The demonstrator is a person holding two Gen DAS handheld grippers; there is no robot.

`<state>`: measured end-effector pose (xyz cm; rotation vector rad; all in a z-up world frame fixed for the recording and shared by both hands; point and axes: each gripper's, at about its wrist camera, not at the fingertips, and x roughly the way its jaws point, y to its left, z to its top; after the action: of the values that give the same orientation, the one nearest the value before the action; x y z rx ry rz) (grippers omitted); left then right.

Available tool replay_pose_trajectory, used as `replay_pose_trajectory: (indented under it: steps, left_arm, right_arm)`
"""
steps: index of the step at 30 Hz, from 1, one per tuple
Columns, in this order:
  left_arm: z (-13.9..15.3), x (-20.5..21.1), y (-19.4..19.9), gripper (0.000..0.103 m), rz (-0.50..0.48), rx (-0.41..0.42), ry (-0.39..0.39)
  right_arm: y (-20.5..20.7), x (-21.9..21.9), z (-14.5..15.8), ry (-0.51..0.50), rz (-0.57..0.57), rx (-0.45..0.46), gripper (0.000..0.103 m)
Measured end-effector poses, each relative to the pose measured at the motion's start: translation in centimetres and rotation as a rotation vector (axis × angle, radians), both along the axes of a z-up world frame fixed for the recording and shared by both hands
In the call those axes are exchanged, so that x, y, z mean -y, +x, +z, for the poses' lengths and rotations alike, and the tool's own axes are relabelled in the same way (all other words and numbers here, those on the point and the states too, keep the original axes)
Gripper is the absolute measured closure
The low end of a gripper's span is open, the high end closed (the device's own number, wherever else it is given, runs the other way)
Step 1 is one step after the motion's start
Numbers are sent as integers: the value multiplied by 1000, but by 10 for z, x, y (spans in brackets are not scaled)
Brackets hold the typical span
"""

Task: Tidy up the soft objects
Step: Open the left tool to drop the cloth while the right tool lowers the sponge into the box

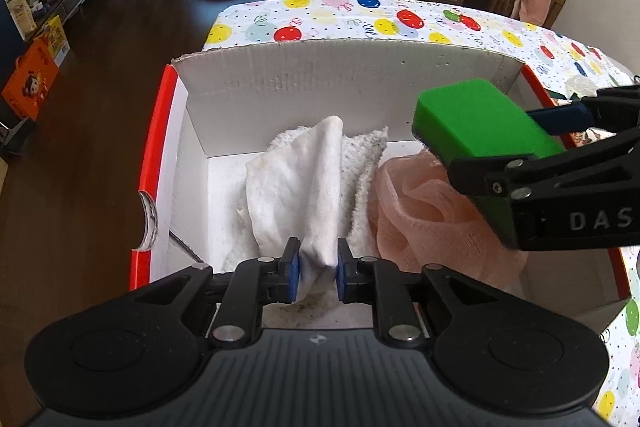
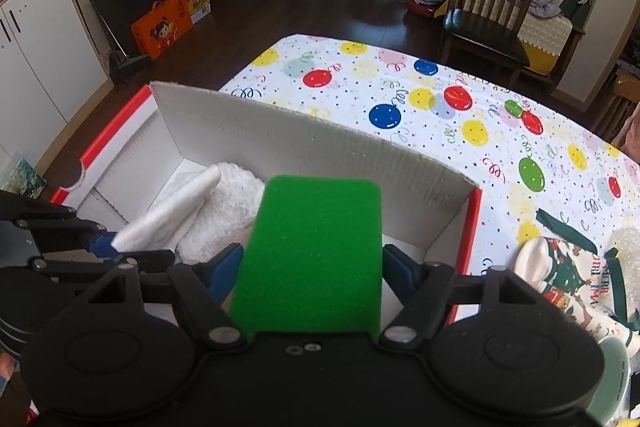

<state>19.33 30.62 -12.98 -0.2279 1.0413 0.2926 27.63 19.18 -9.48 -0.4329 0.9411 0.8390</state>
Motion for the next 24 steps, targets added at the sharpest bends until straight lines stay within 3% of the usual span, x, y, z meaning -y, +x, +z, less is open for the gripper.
replay_pose_trajectory:
  steps: [13,24]
  left_arm:
    - [13,7,-17,84,-18,32,-16]
    - [51,19,-40,84,-31,151,-51]
  right_arm:
    - [-12,38,46,116,-4,30,17]
    - [-35,114,90,251,-32,50,15]
